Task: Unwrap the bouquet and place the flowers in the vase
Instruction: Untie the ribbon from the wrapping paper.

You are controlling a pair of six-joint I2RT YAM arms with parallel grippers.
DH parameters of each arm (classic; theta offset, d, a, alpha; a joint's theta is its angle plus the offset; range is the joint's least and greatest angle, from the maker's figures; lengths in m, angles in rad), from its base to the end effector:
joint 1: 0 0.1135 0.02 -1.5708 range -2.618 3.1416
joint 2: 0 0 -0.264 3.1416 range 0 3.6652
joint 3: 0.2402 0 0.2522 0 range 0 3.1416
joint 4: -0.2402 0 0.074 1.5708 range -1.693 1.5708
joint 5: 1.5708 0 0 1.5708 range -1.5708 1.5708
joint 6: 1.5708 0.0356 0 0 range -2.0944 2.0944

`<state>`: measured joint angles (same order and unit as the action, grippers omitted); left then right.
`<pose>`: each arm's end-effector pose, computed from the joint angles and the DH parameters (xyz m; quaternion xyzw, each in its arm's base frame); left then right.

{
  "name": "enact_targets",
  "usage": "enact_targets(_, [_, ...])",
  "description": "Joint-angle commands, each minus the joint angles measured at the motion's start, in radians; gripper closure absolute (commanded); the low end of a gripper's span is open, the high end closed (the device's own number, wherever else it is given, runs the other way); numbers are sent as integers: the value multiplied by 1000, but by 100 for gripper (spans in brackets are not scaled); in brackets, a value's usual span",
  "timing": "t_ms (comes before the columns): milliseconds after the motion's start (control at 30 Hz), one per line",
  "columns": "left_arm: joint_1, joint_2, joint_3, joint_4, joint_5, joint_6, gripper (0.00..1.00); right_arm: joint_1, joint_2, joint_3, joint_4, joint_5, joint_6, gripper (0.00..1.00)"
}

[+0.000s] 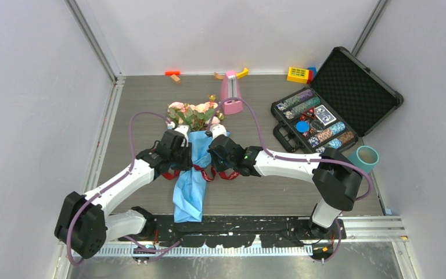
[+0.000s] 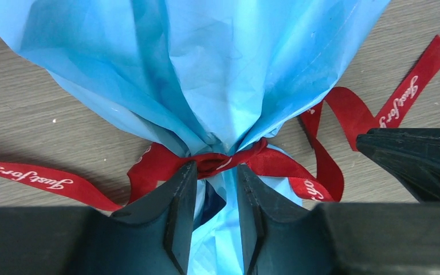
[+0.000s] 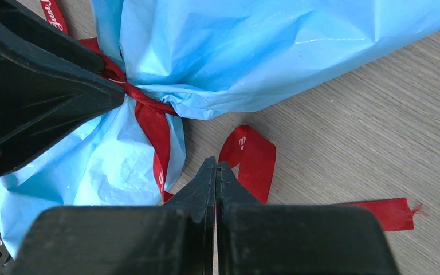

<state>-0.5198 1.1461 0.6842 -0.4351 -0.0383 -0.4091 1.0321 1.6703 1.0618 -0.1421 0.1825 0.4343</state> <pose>0.1965 -0.1109 0.2130 0.0459 0.9425 -0.1319 0.3036 0.1909 0.3068 0.2110 -0.2342 0.8835 0.2036 0.3509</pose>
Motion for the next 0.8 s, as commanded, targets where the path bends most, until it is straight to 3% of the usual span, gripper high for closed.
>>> enact_targets(0, [-15,0,31,-5,-70,17,70,0,-30,1,48,5,21,100])
enact_targets(133, [-23,5,26,1,-91,22,74,0,-30,1,51,2,22,100])
enact_targets(333, [-37,24,25,13,-89,28,71,0,-28,4,53,-2,23,100])
enact_targets(533, [-39,-17,15,29,-68,7,100,0,-28,1,74,-22,24,100])
enact_targets(767, [-39,-145,-30,79,-18,-78,100,0,-20,4,118,-69,28,100])
